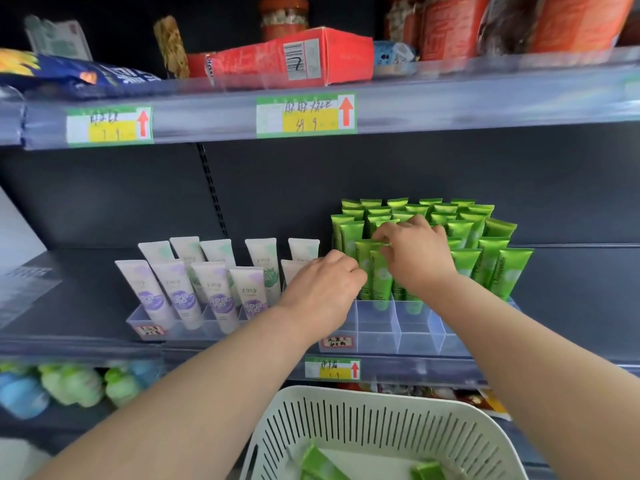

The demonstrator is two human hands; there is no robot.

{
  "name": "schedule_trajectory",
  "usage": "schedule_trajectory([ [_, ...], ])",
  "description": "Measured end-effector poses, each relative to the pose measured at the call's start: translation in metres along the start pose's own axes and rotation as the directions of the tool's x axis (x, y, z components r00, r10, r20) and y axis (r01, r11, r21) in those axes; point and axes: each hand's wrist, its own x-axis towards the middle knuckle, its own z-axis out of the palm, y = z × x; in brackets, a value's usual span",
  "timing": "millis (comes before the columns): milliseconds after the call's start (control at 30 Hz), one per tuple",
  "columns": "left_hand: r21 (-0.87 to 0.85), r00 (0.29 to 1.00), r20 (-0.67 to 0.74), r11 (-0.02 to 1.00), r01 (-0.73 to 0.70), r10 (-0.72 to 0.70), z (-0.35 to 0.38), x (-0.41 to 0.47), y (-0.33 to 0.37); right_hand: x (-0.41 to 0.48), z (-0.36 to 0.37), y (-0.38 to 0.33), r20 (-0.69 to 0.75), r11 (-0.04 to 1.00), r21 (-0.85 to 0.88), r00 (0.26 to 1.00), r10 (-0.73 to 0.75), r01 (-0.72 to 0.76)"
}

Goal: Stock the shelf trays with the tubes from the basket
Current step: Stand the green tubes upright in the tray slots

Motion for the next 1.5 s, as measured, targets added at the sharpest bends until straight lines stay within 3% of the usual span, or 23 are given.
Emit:
schedule_trajectory([
  [267, -0.005, 0.998, 0.054, 1.0, 0.021, -0.021, -0.008, -0.029, 0.016, -0.049, -0.002, -0.006, -0.192, 0.995, 0.019, 0.977, -0.095, 0.1],
  [400, -0.038, 0.994, 0.1, 0.998, 0.043, -0.039, 0.013, -0.063, 0.031, -0.099, 0.021, -0.015, -0.216, 0.987, 0.04, 0.965, -0.145, 0.158],
  [533, -0.122, 0.977, 0.183, 0.984, 0.13, -0.107, 0.053, -0.1, 0.052, -0.151, 0.063, -0.025, -0.066, 0.982, 0.095, 0.985, -0.158, 0.164],
  [633, -0.182, 0.919, 0.326, 0.939, 0.291, -0.221, 0.087, -0.129, 0.068, -0.186, 0.092, -0.031, 0.168, 0.986, 0.107, 0.975, -0.146, 0.13],
  [833, -0.197, 0.742, 0.582, 0.828, 0.526, -0.333, 0.14, -0.18, 0.087, -0.229, 0.142, -0.034, 0.512, 0.984, 0.161, 0.846, -0.148, 0.075],
  [1000, -0.166, 0.614, 0.71, 0.766, 0.621, -0.344, 0.169, -0.197, 0.092, -0.244, 0.184, -0.04, 0.738, 0.989, 0.106, 0.658, -0.149, 0.105],
  [1200, -0.128, 0.535, 0.773, 0.743, 0.657, -0.34, 0.188, -0.198, 0.093, -0.26, 0.216, -0.044, 0.87, 0.977, 0.153, 0.45, -0.203, 0.146],
  [1500, -0.082, 0.496, 0.784, 0.729, 0.68, -0.374, 0.197, -0.197, 0.093, -0.285, 0.207, -0.028, 0.858, 0.99, 0.137, 0.496, -0.133, 0.028],
])
